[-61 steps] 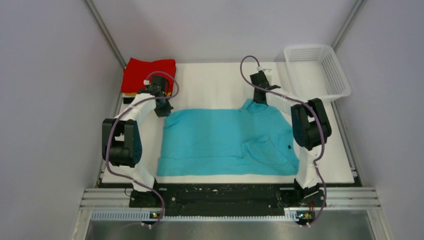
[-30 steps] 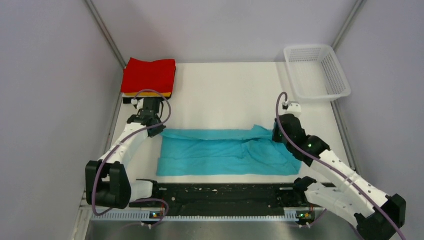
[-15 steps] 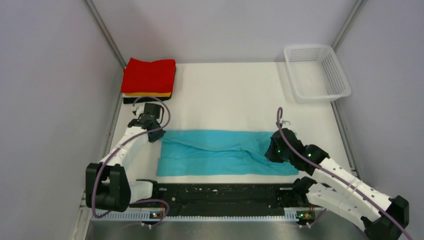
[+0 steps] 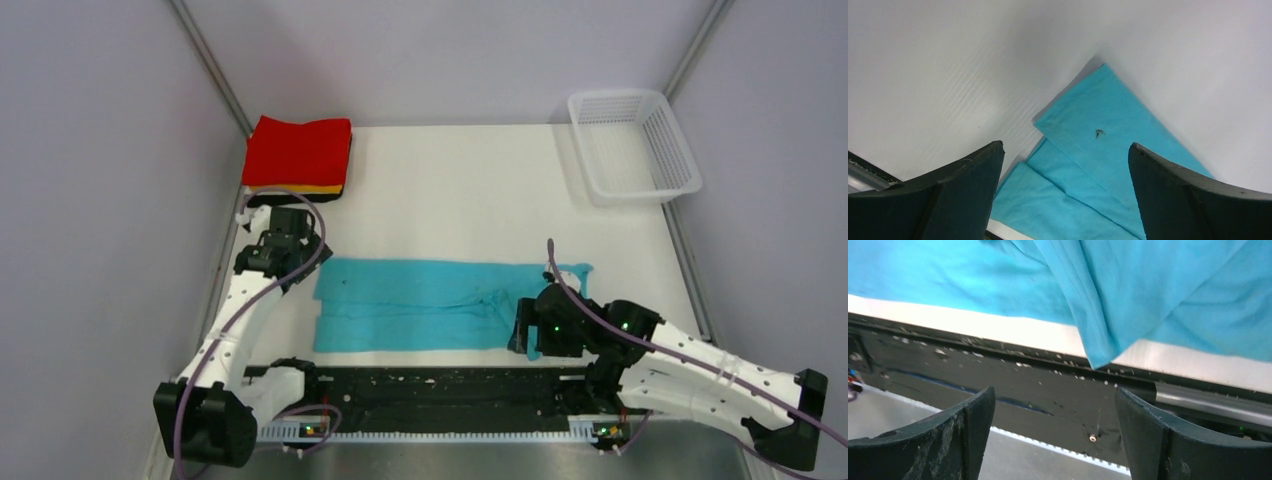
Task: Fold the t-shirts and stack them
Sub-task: Fold the other side of the tshirt into a rectangle
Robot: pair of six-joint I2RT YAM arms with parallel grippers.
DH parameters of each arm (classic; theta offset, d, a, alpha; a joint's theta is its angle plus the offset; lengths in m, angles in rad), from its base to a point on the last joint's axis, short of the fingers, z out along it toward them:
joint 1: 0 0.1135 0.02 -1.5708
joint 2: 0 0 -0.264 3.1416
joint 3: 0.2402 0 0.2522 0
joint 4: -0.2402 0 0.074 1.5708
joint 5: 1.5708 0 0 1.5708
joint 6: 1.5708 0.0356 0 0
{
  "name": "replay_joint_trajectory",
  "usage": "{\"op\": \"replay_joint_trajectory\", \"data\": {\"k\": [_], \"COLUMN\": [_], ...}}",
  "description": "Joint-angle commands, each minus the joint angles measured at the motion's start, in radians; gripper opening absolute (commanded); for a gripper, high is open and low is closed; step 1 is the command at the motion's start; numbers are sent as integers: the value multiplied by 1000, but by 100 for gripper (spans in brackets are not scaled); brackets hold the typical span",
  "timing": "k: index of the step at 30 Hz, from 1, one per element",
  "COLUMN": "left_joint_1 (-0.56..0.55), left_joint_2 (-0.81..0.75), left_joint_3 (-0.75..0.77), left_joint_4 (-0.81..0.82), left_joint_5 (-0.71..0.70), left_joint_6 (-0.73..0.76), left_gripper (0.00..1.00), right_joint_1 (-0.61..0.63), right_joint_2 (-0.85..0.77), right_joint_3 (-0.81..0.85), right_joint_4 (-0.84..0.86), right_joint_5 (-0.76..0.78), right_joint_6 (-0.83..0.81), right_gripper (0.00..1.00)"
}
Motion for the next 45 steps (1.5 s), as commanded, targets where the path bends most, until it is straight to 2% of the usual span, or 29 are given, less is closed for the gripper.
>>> {"op": "replay_joint_trajectory", "data": {"k": [1, 2, 6, 11, 15, 20, 24, 27, 33, 36, 40, 45], "left_joint_1": [-2, -1, -4, -18, -26, -27, -27, -27, -29, -37, -90, -170], "left_joint_2": [6, 18, 77, 135, 128, 110, 101, 108, 151, 164, 211, 303], "left_joint_3": [-3, -13, -43, -49, -55, -55, -47, -40, -18, -22, -25, -46], "left_joint_4": [46, 66, 150, 180, 170, 146, 131, 142, 150, 180, 243, 295], "left_joint_5": [99, 136, 253, 307, 289, 256, 230, 234, 258, 296, 369, 410], "left_joint_6": [38, 44, 62, 72, 76, 84, 83, 82, 83, 82, 88, 81], "left_gripper": [99, 99, 99, 99, 99, 99, 99, 99, 99, 99, 99, 99], "right_joint_1": [10, 10, 8, -50, -150, -110, 19, 41, 26, -52, -231, -416], "right_joint_2": [-12, -8, 56, 301, 536, 705, 684, 631, 538, 457, 353, 338], "right_joint_3": [97, 96, 63, 65, 89, 169, 196, 177, 162, 116, -20, -117], "right_joint_4": [44, 72, 301, 608, 759, 819, 793, 759, 541, 496, 530, 621], "right_joint_5": [183, 209, 256, 278, 157, -12, -55, -57, 258, 258, 112, 33], "right_joint_6": [-31, -31, -110, -240, -307, -389, -397, -346, -259, -189, -125, -158], "right_gripper": [93, 98, 99, 99, 99, 96, 95, 95, 99, 99, 99, 99]}}
